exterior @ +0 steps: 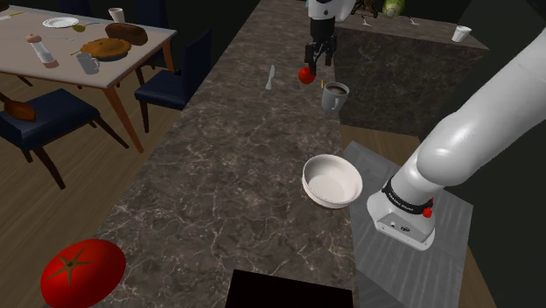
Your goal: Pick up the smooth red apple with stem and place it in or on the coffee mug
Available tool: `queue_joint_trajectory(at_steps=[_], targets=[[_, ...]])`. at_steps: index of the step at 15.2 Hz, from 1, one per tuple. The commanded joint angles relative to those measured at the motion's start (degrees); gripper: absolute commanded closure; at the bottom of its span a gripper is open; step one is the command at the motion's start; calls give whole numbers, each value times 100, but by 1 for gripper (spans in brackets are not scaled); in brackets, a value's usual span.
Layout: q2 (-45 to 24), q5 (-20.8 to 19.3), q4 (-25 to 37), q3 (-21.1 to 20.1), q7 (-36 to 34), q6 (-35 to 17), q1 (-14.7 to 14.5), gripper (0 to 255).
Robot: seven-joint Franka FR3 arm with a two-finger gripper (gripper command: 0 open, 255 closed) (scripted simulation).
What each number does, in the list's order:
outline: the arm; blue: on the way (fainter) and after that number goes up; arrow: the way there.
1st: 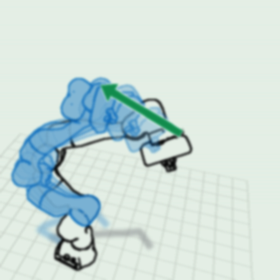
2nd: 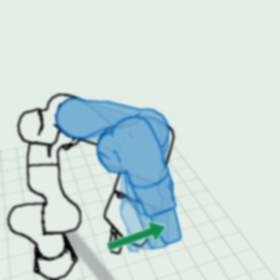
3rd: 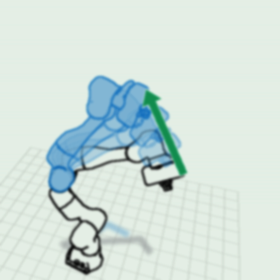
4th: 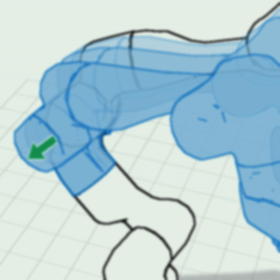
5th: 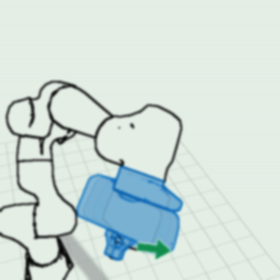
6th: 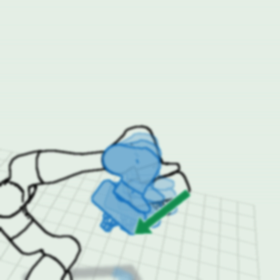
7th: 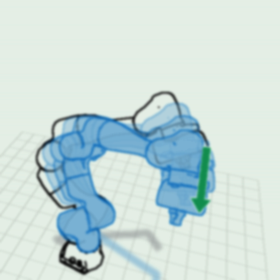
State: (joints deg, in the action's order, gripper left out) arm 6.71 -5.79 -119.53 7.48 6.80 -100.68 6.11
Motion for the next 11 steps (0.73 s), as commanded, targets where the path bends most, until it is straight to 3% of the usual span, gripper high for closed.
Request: queue_joint_trajectory(at_steps=[1,11], targets=[[-432,-62,314,79,110,-80,66,0],[-2577,-189,2302,368,622,-110,442,0]])
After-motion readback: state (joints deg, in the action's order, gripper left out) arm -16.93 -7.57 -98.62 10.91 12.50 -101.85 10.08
